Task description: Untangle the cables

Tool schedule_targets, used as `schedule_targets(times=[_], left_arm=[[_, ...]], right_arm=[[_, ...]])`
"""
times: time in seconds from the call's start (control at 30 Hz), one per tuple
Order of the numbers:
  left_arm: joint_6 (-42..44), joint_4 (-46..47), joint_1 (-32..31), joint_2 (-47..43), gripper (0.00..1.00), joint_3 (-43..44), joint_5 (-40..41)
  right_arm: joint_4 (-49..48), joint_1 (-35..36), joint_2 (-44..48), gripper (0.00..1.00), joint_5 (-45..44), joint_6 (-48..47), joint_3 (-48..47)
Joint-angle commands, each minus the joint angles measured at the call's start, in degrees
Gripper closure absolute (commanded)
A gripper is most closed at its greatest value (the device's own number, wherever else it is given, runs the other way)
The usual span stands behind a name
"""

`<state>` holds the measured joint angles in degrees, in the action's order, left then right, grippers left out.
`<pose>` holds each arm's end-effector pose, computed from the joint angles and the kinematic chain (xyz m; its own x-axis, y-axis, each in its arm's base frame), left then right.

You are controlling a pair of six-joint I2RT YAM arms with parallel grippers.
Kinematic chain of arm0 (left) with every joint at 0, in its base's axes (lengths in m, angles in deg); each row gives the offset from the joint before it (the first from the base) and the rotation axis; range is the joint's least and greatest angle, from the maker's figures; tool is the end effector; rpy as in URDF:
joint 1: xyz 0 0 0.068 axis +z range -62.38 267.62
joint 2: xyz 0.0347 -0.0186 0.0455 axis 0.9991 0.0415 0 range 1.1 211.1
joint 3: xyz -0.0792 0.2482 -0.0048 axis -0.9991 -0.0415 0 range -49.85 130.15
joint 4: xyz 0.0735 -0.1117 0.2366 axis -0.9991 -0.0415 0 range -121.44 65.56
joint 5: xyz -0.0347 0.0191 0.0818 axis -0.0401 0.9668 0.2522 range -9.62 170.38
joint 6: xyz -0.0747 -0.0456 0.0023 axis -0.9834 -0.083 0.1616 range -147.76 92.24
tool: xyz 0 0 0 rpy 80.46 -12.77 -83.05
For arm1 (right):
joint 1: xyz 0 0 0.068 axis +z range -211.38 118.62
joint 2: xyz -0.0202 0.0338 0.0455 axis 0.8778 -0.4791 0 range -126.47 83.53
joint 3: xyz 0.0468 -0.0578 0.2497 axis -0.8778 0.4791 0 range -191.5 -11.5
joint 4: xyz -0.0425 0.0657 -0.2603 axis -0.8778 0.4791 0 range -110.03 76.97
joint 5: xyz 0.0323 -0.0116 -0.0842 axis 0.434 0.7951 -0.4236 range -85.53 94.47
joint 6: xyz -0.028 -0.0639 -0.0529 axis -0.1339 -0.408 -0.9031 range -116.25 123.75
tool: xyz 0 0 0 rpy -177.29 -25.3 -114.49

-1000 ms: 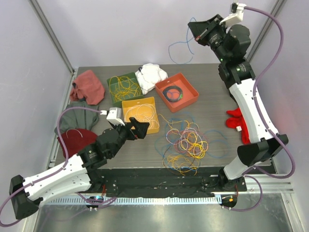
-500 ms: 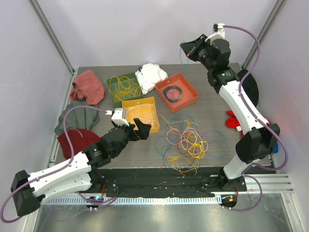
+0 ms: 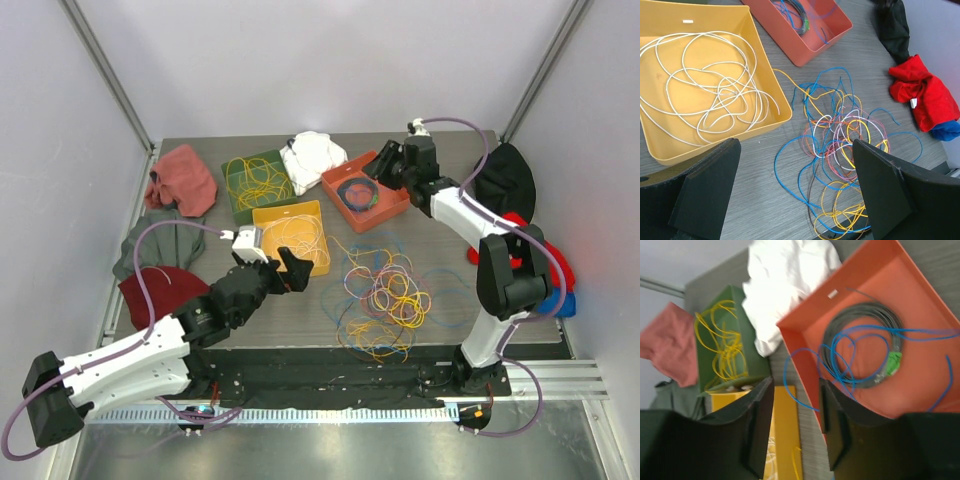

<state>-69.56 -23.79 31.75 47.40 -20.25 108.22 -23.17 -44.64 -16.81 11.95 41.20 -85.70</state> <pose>0.1679 -0.1832 0.2397 -0.4358 -0.4078 -0.8023 0.2545 0.7992 -0.5445 0.4379 0.1422 0.2427 -0.5405 0.4670 -0.6998 -0.0902 0.7948 0.6001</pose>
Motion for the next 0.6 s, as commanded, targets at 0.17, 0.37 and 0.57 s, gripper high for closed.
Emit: schedule_targets(times=[0.17,0.37,0.57], left_arm=[[-0.39,4.01,-0.02,-0.43,0.00,-0.25,0.29],[-0.39,5.33,-0.11,0.54,0.00,0.01,-0.59],[-0.74,6.21,-0.02,2.03,0.00,0.19,-1.55]], right_arm=[[8.66,3.39,10.15,0.36,-7.22,-4.84,-0.25],[14.03,3.75,21.92,0.36,-14.16,-4.85,7.11],[15.35,3.66,33.18,0.40,-19.08,-5.81,22.23]])
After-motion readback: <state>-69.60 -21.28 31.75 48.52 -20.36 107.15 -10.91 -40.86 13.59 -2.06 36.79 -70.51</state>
